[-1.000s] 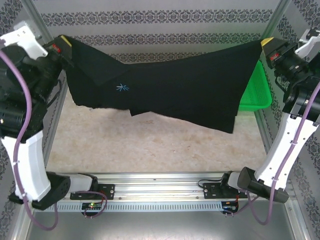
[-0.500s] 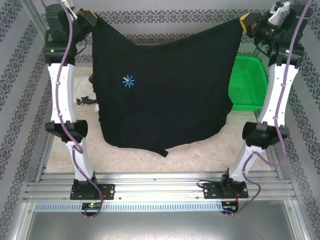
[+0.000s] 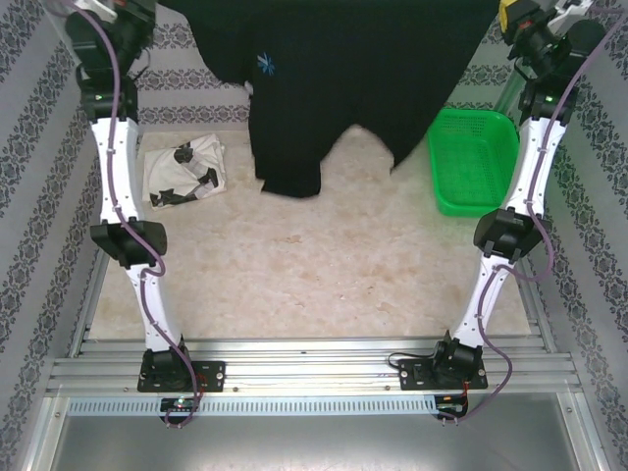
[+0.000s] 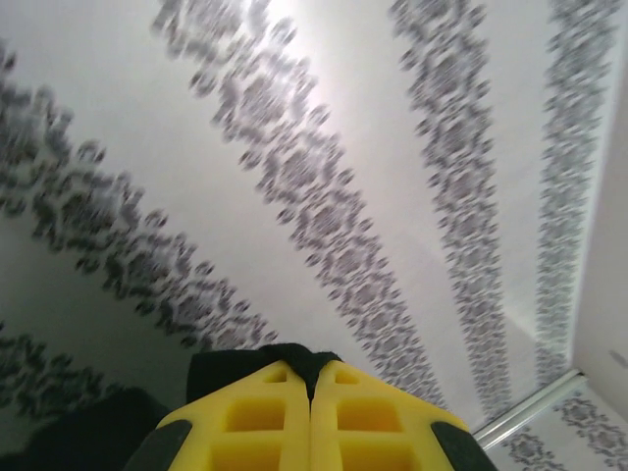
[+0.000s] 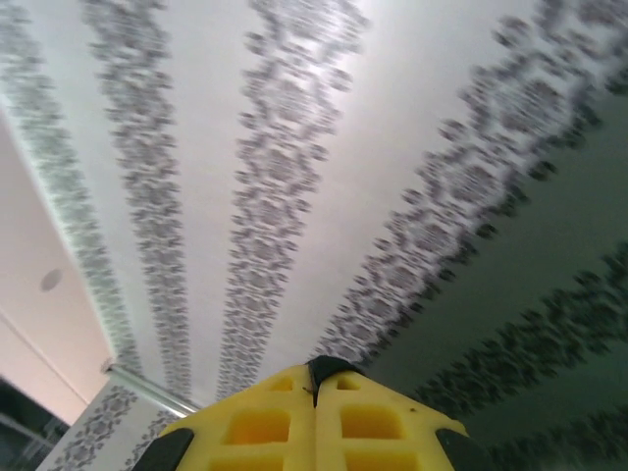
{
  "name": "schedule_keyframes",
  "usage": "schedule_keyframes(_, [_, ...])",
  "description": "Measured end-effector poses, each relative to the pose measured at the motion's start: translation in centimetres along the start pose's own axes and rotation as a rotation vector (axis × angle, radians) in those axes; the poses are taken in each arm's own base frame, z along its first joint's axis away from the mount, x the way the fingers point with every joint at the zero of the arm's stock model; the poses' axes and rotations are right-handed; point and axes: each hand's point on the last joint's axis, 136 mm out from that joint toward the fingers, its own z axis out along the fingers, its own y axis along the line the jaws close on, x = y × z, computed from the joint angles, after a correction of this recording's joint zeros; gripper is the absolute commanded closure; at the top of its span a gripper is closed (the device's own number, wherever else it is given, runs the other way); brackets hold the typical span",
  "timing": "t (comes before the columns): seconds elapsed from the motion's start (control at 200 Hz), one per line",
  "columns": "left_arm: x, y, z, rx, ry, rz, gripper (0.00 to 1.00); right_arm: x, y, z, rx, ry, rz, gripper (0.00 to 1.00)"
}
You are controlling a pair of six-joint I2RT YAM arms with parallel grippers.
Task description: Fold and stack the t-shirts
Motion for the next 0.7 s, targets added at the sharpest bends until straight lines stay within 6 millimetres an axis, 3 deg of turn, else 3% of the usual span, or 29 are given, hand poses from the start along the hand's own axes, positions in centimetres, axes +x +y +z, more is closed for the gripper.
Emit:
schedule_keyframes(0.09, [-1.8, -2.2, -1.0, 0.06, -0.024, 0.04, 1.0, -0.4, 2.8, -0.5, -0.072, -0.014, -0.062, 1.0])
schedule_keyframes(0.19, [-2.3, -4.7, -1.9, 0.124, -0.018, 0.081, 1.0, -0.3, 4.9, -0.8, -0.122, -0.017, -0.114, 1.0])
schedule_keyframes(0.275, [-1.9, -5.8, -2.4, 0.152, 0.013, 0.105, 1.0, 0.1, 5.0, -0.8, -0.129, 0.005, -0.129, 1.0])
schedule_keyframes(0.34, [-1.1, -5.2, -2.5, 0.14, 0.054, 0.111, 1.0, 0.8, 3.5, -0.6, -0.101, 0.047, -0.127, 1.0])
schedule_keyframes(0.43, [0.8, -1.6, -3.4, 0.061, 0.117, 0.089, 1.0, 3.1, -0.9, -0.1, 0.009, 0.137, -0.096, 1.0])
schedule_keyframes(0.515, [3.9, 4.4, -6.1, -0.078, 0.162, 0.04, 1.0, 6.8, -7.0, -0.8, 0.174, 0.215, -0.03, 1.0])
schedule_keyframes(0.615, [8.8, 12.1, -11.5, -0.241, 0.213, -0.054, 1.0, 13.1, -13.4, -4.3, 0.346, 0.325, 0.069, 1.0])
schedule_keyframes(0.699, [13.3, 17.1, -16.8, -0.355, 0.254, -0.136, 1.0, 17.8, -17.5, -9.2, 0.475, 0.392, 0.149, 1.0])
